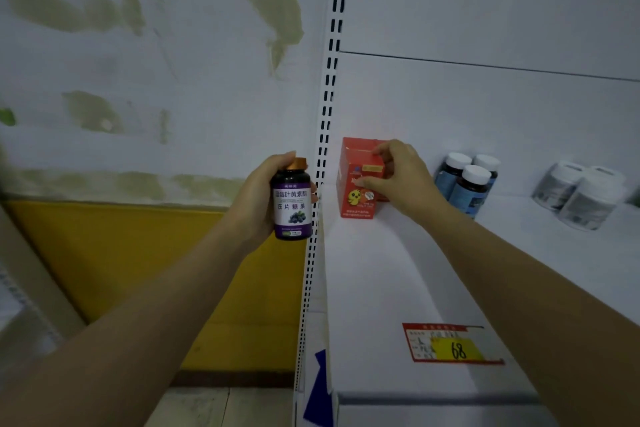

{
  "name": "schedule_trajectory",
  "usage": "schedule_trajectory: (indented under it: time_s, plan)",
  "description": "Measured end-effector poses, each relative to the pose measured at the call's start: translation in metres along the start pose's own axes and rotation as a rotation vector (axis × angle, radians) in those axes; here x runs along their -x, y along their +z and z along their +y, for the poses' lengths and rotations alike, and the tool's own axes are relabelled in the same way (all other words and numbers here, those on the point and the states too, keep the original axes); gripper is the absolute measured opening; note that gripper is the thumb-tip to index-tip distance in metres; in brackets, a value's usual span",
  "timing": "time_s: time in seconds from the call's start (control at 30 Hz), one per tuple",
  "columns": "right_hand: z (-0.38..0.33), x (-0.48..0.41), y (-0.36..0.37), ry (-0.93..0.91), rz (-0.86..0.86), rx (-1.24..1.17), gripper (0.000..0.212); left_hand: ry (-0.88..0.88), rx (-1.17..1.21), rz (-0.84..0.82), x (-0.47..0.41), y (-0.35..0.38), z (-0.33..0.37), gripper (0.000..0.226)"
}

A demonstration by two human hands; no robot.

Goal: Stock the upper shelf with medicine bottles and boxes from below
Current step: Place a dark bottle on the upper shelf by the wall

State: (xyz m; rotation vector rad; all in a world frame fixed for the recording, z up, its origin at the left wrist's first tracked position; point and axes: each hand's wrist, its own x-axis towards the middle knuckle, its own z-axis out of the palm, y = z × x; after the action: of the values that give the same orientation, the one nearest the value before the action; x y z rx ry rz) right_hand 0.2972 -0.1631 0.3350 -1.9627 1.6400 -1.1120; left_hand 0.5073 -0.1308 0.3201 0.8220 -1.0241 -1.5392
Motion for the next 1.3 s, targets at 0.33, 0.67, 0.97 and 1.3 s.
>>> schedule_trajectory:
  time_s: [0.33,0.67,0.97,1.3]
  plan:
    - [0.019,0.036,-0.056,0.251,-0.272,0.552,0.060,-0.001,-0.054,-0.051,0.010,0.029,0.003,0.025]
    - [0.018,0.116,-0.121,0.392,-0.307,0.833,0.057,-0.011,-0.085,-0.269,0.037,0.098,-0.006,0.014]
    - [0.036,0.206,-0.227,0.611,-0.170,0.828,0.056,-0.053,-0.252,-0.516,0.059,0.208,-0.047,0.029]
    - [0.115,0.319,-0.376,0.797,-0.047,0.813,0.055,-0.039,-0.362,-0.727,0.086,0.409,-0.124,0.031]
